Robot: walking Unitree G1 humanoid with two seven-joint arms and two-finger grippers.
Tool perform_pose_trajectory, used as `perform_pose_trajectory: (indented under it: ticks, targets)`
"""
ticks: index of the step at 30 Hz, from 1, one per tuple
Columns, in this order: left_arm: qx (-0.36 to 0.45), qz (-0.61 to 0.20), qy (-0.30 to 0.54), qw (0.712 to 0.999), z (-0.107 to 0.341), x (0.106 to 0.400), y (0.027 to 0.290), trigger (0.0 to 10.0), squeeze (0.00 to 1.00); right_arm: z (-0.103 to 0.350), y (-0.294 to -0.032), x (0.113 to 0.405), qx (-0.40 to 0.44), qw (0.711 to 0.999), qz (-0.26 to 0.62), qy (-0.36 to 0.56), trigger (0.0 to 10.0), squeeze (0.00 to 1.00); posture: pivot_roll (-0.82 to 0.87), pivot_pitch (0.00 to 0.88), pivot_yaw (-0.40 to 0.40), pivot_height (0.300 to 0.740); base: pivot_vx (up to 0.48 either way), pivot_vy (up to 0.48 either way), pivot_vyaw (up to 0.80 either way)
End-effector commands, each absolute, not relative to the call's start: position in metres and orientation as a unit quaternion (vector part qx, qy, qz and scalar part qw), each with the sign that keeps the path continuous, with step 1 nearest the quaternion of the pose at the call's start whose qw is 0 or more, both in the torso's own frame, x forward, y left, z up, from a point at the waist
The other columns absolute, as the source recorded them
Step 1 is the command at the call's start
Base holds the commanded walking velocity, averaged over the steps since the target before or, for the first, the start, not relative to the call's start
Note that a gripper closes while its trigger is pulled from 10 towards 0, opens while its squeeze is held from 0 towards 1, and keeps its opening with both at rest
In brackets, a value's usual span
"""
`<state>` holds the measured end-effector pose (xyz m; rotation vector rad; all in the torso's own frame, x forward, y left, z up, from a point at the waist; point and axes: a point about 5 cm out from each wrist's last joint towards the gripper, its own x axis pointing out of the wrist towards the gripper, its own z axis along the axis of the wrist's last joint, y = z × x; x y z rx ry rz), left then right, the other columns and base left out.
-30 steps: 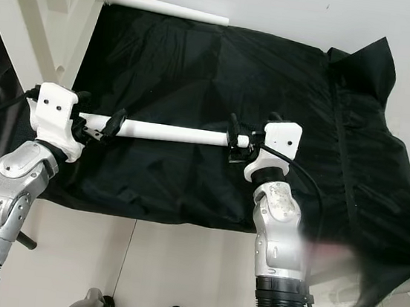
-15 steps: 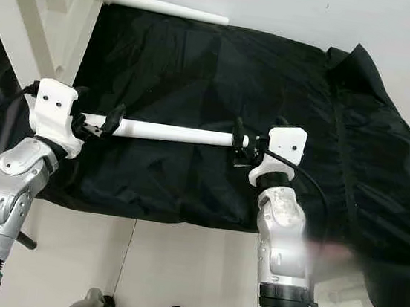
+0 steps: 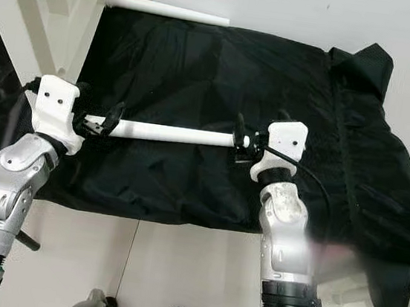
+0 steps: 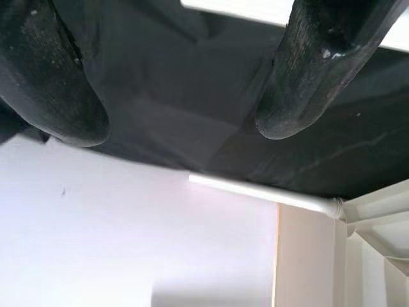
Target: Building children table
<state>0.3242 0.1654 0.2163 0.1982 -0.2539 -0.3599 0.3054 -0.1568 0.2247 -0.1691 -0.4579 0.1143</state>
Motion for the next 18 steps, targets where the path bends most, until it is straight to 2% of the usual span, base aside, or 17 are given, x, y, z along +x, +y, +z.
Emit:
perform_pose_trajectory:
  ticks: [1,6,8,9,11,12,14,15,16,18]
  targets:
    - [0.087,-0.141,-0.111,0.980,0.211,0.328,0.170,10.0,0.00,0.231,-0.156,0.304,-0.107,0.962,0.057,-0.246,10.0,0.00,0.03,0.135,-0.033,0.740,0.000,0.000,0.00]
    - [0.085,-0.138,-0.104,0.981,0.210,0.330,0.171,10.0,0.00,0.247,-0.153,0.301,-0.147,0.945,0.051,-0.287,10.0,0.00,0.03,0.138,-0.031,0.740,0.000,0.000,0.00]
    - [0.086,-0.141,-0.103,0.981,0.210,0.330,0.171,10.0,0.00,0.264,-0.144,0.295,-0.210,0.914,0.046,-0.344,10.0,0.00,0.03,0.142,-0.027,0.740,0.000,0.000,0.00]
    - [0.086,-0.141,-0.103,0.981,0.210,0.330,0.171,10.0,0.00,0.264,-0.144,0.295,-0.210,0.914,0.046,-0.344,10.0,0.00,0.03,0.142,-0.027,0.740,0.000,0.000,0.00]
    - [0.088,-0.141,-0.103,0.981,0.211,0.330,0.171,10.0,0.00,0.278,-0.133,0.287,-0.258,0.881,0.048,-0.393,10.0,0.00,0.03,0.145,-0.025,0.740,0.000,0.000,0.00]
    - [0.088,-0.141,-0.103,0.981,0.211,0.330,0.171,10.0,0.00,0.278,-0.133,0.287,-0.258,0.881,0.048,-0.393,10.0,0.00,0.03,0.145,-0.025,0.740,0.000,0.000,0.00]
    - [0.087,-0.142,-0.102,0.981,0.211,0.331,0.171,10.0,0.00,0.292,-0.121,0.279,-0.303,0.841,0.053,-0.444,10.0,0.00,0.03,0.145,-0.022,0.740,0.000,0.000,0.00]
    - [0.086,-0.142,-0.102,0.981,0.211,0.332,0.171,10.0,0.00,0.297,-0.117,0.277,-0.315,0.829,0.057,-0.459,10.0,0.00,0.03,0.145,-0.022,0.740,0.000,0.000,0.00]
    - [0.086,-0.142,-0.102,0.981,0.211,0.332,0.171,10.0,0.00,0.297,-0.117,0.277,-0.315,0.829,0.057,-0.459,10.0,0.00,0.03,0.145,-0.022,0.740,0.000,0.000,0.00]
    - [0.086,-0.143,-0.101,0.981,0.212,0.333,0.172,10.0,0.00,0.308,-0.114,0.274,-0.342,0.801,0.052,-0.489,10.0,0.00,0.03,0.146,-0.022,0.740,0.000,0.000,0.00]
